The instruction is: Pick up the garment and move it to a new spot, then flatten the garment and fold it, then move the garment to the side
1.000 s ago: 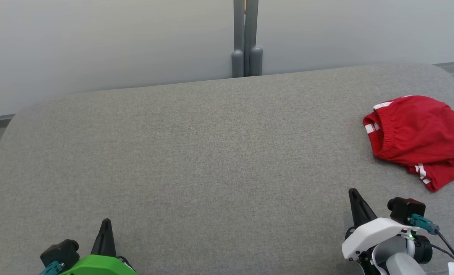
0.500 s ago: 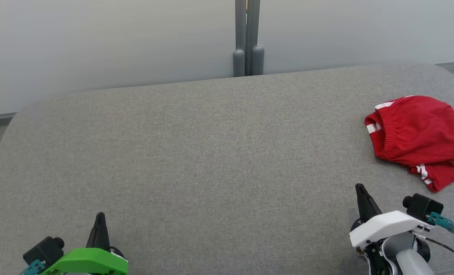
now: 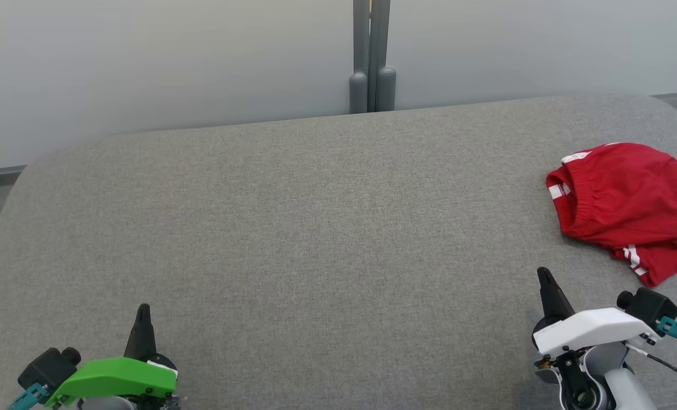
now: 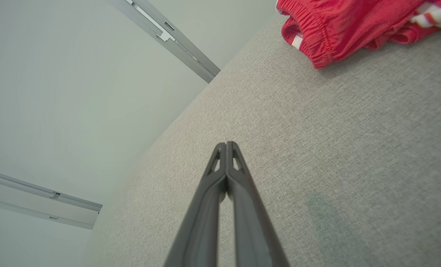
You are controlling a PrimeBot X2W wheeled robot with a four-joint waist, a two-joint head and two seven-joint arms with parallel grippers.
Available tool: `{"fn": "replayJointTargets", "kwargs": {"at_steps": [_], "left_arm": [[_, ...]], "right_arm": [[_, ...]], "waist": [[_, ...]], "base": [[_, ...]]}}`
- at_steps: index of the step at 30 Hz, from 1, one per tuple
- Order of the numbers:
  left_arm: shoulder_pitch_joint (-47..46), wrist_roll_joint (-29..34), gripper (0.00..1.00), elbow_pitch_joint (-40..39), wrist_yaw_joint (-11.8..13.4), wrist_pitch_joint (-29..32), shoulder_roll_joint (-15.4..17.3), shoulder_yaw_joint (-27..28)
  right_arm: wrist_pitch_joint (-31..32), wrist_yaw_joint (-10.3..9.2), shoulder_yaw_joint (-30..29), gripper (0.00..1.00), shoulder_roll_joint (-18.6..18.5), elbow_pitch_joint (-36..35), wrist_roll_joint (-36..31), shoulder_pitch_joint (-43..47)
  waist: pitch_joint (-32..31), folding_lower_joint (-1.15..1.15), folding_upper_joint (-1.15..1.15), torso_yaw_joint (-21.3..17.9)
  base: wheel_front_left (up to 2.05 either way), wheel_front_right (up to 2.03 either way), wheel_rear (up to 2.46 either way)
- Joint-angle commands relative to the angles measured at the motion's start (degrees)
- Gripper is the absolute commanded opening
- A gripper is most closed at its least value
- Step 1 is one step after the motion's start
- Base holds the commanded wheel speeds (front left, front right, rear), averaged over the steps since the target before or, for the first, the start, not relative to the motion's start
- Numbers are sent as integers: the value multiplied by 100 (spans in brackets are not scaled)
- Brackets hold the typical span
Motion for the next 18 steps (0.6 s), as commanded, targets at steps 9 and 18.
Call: {"fn": "replayJointTargets", "kwargs": {"at_steps": [9,18], "left_arm": [[-209,-675,0,-167,-58,172,35,102],[-259,-1235,0,-243,-79,324,40,172]], "right_arm": [[172,1,-95,0,-30,-212,746,-69],[320,1,-159,0,-34,-318,1353,-65]], "waist": [[9,0,0,17],[19,0,0,34]], "base": [[0,0,0],[0,0,0]]}}
